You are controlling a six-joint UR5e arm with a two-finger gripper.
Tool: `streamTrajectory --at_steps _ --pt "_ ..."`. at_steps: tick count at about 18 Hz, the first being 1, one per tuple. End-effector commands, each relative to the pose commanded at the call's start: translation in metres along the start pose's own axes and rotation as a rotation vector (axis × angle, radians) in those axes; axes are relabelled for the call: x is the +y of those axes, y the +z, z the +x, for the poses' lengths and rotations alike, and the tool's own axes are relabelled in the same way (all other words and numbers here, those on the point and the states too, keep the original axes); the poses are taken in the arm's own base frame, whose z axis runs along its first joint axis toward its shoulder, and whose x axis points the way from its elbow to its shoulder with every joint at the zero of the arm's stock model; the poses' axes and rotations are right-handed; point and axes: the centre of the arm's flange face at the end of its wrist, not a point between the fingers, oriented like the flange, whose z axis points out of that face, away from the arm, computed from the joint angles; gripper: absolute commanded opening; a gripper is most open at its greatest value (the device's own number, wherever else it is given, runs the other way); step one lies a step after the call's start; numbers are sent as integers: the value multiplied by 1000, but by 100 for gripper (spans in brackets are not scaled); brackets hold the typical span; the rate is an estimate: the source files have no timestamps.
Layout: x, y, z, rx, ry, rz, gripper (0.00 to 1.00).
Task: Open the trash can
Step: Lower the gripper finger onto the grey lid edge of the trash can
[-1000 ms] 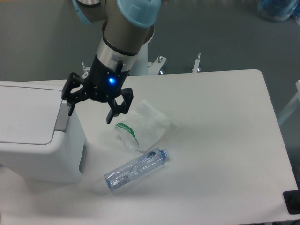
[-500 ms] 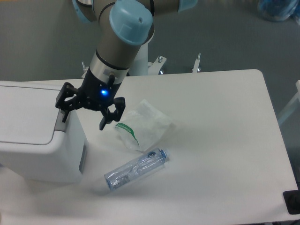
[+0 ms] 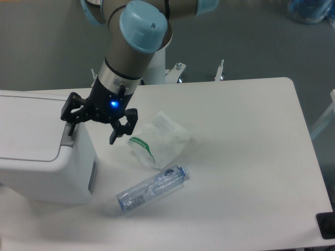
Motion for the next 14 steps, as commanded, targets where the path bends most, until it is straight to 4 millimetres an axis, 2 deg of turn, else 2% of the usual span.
streamTrajectory --at_steps 14 --pt "5 9 -3 1 -5 -14 100"
